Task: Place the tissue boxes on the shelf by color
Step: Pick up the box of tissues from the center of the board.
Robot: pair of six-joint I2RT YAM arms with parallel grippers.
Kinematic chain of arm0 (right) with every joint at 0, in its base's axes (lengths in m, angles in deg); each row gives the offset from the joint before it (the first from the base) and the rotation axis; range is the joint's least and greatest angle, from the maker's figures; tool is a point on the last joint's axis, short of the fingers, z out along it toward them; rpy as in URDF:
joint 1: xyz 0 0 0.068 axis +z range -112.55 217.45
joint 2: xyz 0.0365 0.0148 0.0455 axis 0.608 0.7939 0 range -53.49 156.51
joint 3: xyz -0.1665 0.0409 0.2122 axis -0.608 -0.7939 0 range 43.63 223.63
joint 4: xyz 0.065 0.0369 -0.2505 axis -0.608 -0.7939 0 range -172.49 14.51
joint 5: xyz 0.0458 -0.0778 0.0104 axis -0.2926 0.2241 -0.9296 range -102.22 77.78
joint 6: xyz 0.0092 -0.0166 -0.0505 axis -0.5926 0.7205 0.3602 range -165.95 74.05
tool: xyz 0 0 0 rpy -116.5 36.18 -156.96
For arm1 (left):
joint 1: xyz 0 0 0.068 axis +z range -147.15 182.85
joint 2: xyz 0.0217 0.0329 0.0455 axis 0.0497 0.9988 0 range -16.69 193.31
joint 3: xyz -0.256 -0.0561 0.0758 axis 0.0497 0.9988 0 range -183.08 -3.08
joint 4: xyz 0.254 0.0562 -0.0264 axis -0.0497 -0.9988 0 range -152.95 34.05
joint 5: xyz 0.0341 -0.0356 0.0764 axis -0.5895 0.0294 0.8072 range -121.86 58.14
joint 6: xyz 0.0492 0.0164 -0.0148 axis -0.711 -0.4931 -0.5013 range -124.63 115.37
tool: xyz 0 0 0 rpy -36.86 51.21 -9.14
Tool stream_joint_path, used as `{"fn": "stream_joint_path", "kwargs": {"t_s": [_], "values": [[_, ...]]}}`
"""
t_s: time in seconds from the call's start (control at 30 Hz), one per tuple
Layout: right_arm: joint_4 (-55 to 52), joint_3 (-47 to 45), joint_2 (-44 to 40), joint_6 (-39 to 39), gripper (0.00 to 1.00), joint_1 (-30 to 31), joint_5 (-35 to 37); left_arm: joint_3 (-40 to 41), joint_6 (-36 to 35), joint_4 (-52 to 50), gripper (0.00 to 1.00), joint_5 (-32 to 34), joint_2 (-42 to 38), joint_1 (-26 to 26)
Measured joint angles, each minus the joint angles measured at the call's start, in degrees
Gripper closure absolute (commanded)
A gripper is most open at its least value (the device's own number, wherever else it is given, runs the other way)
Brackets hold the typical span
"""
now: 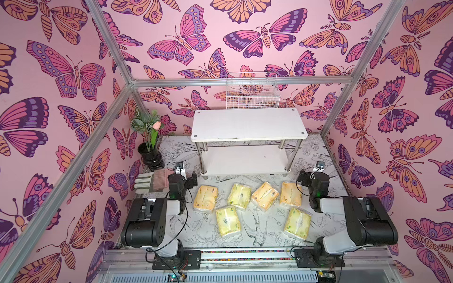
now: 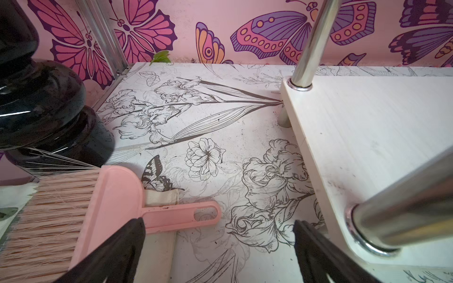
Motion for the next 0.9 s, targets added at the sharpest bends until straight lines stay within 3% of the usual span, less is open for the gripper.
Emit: {"fn": "stream_joint_path", "kwargs": {"t_s": [0.9], "values": [[0.02, 0.0, 0.0, 0.0, 0.01, 0.0, 0.0, -0.02, 0.0, -1.01, 0.0, 0.0, -0.02, 0.0]]}}
